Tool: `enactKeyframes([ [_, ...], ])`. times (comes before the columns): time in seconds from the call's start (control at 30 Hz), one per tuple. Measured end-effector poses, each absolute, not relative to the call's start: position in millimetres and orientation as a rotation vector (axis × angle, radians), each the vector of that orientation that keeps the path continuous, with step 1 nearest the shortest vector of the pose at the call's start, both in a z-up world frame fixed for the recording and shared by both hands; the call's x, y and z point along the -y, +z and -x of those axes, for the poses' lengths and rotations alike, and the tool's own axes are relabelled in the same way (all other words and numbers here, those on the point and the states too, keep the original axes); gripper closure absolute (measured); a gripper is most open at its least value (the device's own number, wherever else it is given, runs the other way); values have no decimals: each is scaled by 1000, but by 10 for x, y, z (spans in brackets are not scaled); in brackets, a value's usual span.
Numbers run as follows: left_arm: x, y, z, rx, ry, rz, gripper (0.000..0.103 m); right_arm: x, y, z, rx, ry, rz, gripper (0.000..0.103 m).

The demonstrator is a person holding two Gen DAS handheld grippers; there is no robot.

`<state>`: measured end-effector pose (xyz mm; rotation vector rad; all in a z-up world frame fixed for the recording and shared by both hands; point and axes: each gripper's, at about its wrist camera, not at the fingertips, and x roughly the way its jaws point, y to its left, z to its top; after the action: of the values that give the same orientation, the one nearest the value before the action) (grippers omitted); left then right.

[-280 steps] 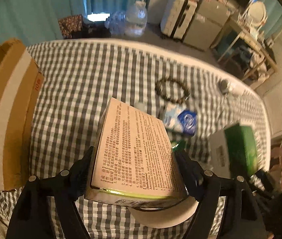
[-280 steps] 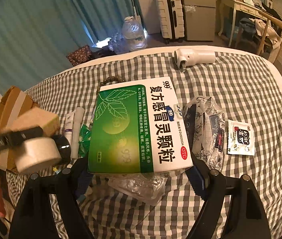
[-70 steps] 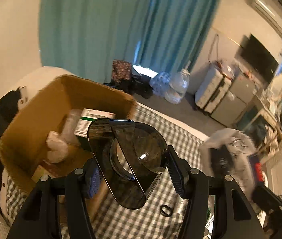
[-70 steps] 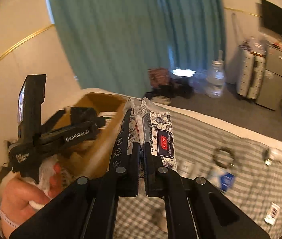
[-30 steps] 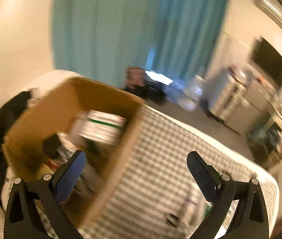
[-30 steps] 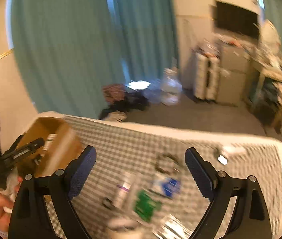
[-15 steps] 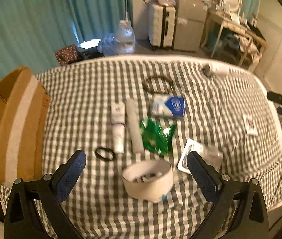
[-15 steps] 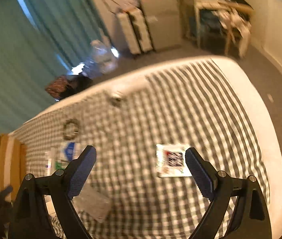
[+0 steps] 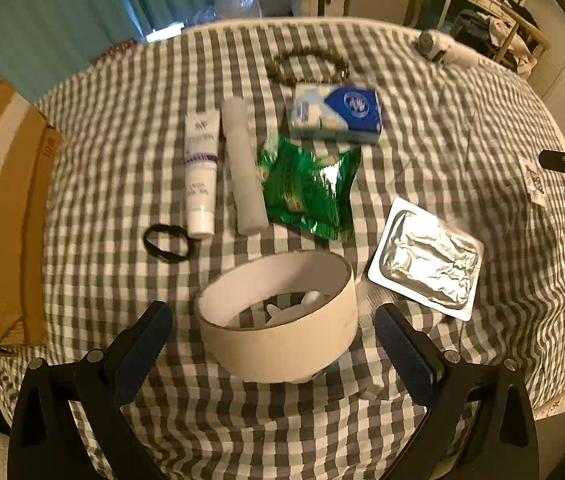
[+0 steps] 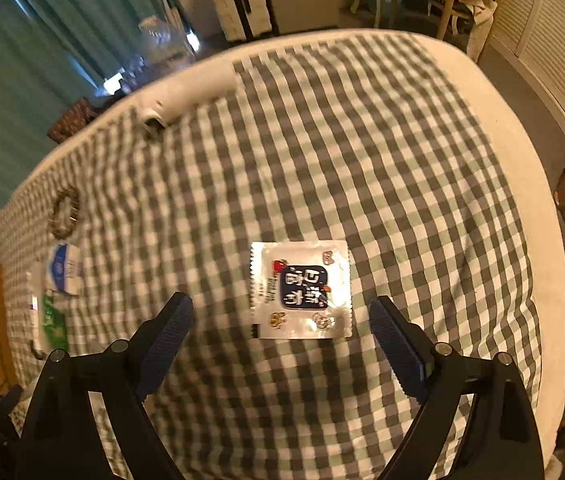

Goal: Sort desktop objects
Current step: 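Grasp the white tape roll with the left tool while the right tool grasps the white snack packet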

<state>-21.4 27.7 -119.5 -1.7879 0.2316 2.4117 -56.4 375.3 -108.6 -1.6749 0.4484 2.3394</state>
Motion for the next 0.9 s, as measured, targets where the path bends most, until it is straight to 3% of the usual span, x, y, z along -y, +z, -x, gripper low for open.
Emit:
enactKeyframes([
  [0.2, -315, -1334, 266, -226, 2373, 1812, 0, -3899, -1302, 603, -518, 2306, 1691, 14],
  [0.37, -320, -1437, 350, -163, 2355, 1846, 0, -4002, -1415, 584, -612, 2291, 1691, 22],
  [0.67, -232, -1639, 432, -65, 2324, 1926, 0, -3786, -1514, 679, -368, 2270, 1779, 22],
  [0.77, -240, -1686, 434, -42, 2304, 1939, 0, -3777, -1500, 654, -329, 2256, 1778, 36],
  [0.9, -305, -1702, 449, -63, 2287, 1961, 7, -3906, -1433, 541, -421, 2250, 1737, 60],
])
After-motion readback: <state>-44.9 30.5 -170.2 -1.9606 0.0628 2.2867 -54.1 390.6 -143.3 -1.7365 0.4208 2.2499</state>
